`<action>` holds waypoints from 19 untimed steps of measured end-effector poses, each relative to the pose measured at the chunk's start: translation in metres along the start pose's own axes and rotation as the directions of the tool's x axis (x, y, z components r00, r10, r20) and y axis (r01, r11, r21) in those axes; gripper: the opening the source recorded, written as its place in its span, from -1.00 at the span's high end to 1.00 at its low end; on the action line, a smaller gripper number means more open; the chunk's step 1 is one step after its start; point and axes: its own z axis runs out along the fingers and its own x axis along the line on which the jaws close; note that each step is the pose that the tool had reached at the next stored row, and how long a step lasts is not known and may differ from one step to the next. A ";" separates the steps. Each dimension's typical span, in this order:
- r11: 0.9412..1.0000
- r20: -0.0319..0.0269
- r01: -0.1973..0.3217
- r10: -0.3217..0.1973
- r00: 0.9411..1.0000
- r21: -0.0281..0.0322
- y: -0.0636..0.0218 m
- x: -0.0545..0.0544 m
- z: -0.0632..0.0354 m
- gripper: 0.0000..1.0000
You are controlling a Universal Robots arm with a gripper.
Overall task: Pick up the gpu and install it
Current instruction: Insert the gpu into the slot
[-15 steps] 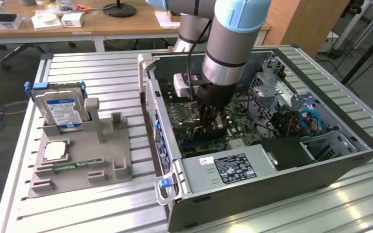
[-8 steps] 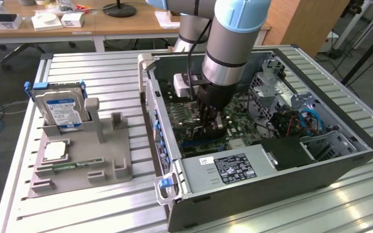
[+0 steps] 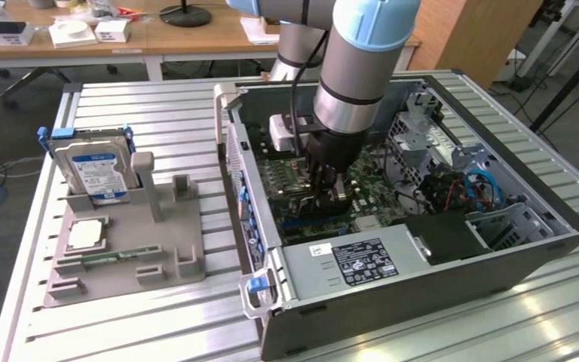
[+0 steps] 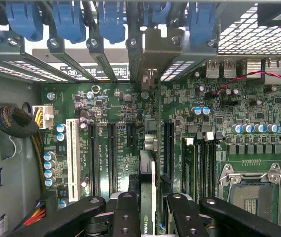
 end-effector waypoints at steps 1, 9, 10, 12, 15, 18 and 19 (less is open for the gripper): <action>1.000 0.000 0.000 0.000 1.000 0.000 0.0000 0.000 0.0003 0.47; 1.000 0.001 0.000 0.000 1.000 0.001 0.0000 0.000 0.0015 0.47; 1.000 0.001 0.000 0.000 1.000 0.001 0.0000 0.000 0.0016 0.47; 1.000 0.001 0.000 0.000 1.000 0.000 -0.0001 0.000 0.0014 0.47; 1.000 0.000 0.000 0.000 1.000 0.000 0.0000 0.000 0.0012 0.47; 1.000 0.000 0.000 0.000 1.000 0.000 0.0000 0.000 0.0012 0.47; 1.000 0.000 0.000 0.000 1.000 0.000 0.0000 0.000 0.0012 0.47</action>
